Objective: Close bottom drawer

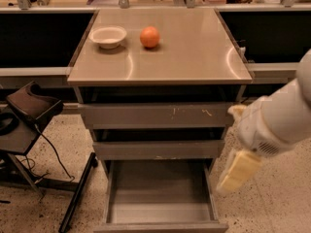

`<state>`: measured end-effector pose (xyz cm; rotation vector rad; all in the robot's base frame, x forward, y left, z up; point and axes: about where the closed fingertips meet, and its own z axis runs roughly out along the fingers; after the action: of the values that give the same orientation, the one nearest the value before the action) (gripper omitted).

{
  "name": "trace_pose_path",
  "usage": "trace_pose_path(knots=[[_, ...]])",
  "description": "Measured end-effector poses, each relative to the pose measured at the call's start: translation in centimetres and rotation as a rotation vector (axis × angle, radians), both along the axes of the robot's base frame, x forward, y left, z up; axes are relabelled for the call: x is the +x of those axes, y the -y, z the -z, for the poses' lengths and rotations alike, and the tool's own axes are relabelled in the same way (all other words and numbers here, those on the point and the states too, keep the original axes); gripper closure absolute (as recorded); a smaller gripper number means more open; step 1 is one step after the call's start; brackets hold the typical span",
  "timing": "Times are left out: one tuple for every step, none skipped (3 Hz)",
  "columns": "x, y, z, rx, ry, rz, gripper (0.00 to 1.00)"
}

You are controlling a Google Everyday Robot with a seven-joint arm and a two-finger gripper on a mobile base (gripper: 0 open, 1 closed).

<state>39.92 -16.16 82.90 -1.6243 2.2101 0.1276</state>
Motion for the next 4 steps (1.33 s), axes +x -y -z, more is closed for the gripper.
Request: trace_pose_path(knots=[[-1.0,-1.6,9.7,0.009,-0.066,0.002,0.0],[-2.5,-1.2,20.0,-0.037,-0.149,0.041,0.0],[-5.3,0.5,27.0,-0.092,-0.229,0.097,0.0],[-5.9,1.0,28.3,-0.107,-0.245,0.131,0.0]])
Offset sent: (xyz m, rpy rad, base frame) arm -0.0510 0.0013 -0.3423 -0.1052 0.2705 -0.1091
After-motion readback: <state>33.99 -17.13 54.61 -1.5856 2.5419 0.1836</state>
